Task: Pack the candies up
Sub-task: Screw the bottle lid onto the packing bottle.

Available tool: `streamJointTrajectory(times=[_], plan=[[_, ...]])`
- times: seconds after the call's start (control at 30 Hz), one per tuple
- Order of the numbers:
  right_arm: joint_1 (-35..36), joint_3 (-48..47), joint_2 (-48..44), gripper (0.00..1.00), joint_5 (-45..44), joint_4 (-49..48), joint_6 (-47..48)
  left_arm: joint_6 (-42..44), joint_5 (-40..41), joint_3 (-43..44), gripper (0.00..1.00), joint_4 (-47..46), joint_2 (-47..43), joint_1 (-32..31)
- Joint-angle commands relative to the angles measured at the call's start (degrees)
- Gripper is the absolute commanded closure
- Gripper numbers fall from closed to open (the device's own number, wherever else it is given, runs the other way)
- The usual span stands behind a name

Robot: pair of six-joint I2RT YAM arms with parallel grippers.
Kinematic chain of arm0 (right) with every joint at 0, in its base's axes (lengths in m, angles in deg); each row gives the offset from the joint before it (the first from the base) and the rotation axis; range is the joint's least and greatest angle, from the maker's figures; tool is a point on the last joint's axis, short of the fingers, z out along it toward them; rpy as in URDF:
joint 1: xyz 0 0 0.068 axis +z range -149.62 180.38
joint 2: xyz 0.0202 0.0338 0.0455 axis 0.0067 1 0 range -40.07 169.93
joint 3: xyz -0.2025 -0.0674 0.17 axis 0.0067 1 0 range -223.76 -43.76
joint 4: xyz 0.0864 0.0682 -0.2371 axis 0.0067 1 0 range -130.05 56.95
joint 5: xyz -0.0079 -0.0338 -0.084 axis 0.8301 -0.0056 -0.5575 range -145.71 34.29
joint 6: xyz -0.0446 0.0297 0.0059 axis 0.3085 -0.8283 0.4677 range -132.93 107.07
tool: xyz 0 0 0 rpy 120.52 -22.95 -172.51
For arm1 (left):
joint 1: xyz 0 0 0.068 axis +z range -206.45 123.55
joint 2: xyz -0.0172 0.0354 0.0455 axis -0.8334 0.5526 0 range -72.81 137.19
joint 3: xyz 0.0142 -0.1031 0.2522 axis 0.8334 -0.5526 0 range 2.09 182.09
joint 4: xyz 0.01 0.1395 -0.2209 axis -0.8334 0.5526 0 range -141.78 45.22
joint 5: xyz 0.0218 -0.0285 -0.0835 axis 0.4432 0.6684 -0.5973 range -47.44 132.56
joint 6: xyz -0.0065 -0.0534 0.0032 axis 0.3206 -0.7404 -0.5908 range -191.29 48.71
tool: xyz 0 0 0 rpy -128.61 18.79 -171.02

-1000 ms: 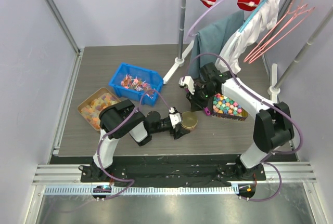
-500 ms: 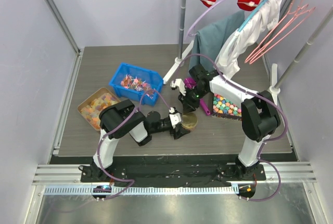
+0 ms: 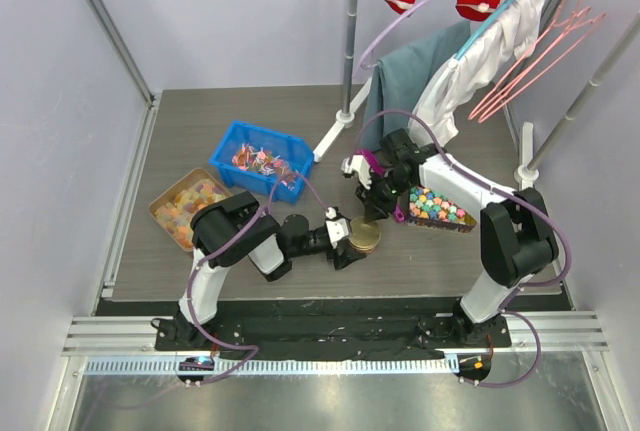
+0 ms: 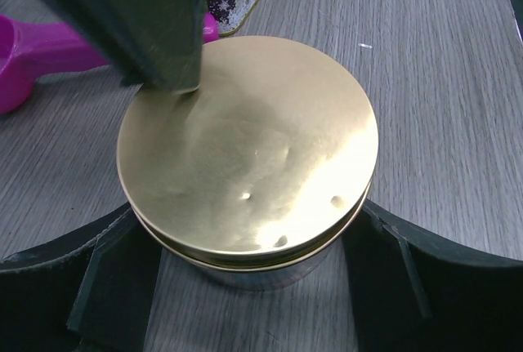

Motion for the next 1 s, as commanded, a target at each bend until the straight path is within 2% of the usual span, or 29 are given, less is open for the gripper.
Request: streamJointTrajectory(times=[0.0, 0.37, 0.6, 0.83, 0.97], plan=[[-0.18, 4.39, -3.45, 0.76, -1.10, 6.46, 0.45, 2.49, 3.23, -0.02, 0.18, -8.91, 1.48, 0.63], [0.17, 10.90, -9.78, 0.77, -0.04, 7.69, -0.95, 2.49, 3.32, 0.07, 0.18, -8.74, 1.39, 0.63], [0.61, 11.43, -11.19, 0.77, 1.10, 8.92, -0.69, 2.58, 3.23, -0.02, 0.18, -8.65, 1.48, 0.63], [0.61, 4.86, -13.48, 0.76, -1.80, 7.52, -1.04, 2.67, 3.23, 0.07, 0.18, -8.74, 1.48, 0.54], [0.78, 0.10, -9.45, 0.73, -0.48, 6.82, -1.04, 2.67, 3.14, 0.07, 0.18, -8.65, 1.48, 0.54]])
